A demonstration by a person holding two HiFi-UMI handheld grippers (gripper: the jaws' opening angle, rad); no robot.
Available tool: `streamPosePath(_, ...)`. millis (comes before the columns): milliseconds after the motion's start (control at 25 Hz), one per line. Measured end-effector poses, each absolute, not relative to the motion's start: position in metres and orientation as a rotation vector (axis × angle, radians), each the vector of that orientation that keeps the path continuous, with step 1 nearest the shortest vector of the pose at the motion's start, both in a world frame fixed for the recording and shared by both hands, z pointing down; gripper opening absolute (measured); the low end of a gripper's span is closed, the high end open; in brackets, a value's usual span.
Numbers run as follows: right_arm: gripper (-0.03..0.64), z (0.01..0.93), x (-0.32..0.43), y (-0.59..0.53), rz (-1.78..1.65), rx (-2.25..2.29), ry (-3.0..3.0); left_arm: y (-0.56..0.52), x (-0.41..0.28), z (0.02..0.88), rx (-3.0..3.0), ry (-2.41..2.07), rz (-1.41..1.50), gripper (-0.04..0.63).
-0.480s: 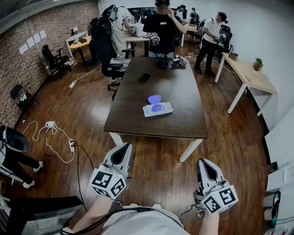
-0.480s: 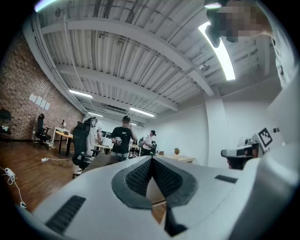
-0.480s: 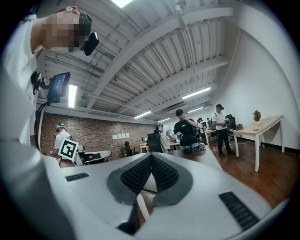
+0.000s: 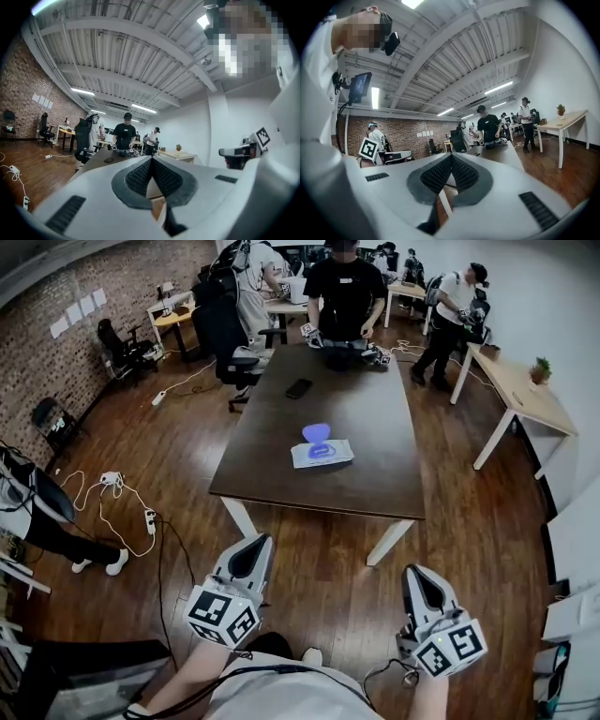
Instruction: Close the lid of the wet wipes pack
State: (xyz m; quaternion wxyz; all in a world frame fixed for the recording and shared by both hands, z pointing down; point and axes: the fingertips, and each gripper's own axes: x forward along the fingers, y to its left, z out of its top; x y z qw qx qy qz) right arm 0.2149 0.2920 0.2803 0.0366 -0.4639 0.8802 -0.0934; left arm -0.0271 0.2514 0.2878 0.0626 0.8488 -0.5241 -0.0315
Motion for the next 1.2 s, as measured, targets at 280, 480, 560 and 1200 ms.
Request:
streamPosePath(280, 0.006, 0.285, 0.219, 0.277, -0.301, -1.394, 2.723, 0.238, -0.018, 0.286, 2.565, -1.605, -0.100, 0.000)
streamPosePath(480, 0.006, 0.291, 0.217, 0.258, -0.296, -1.390, 2.733, 0.217, -0.018, 0.292, 2.562, -1.601, -0.091, 0.000)
streamPosePath(560, 0.006, 0.291, 0.219, 0.249, -0.291, -1.399, 2.732, 0.206, -0.017, 0.294, 2.563, -1.596, -0.092, 0.000)
streamPosePath(1200, 0.006, 0.292, 0.193, 0.074, -0.354, -1.498, 2.708, 0.012, -0.034, 0.303, 2.576, -1.470, -0.094, 0.000)
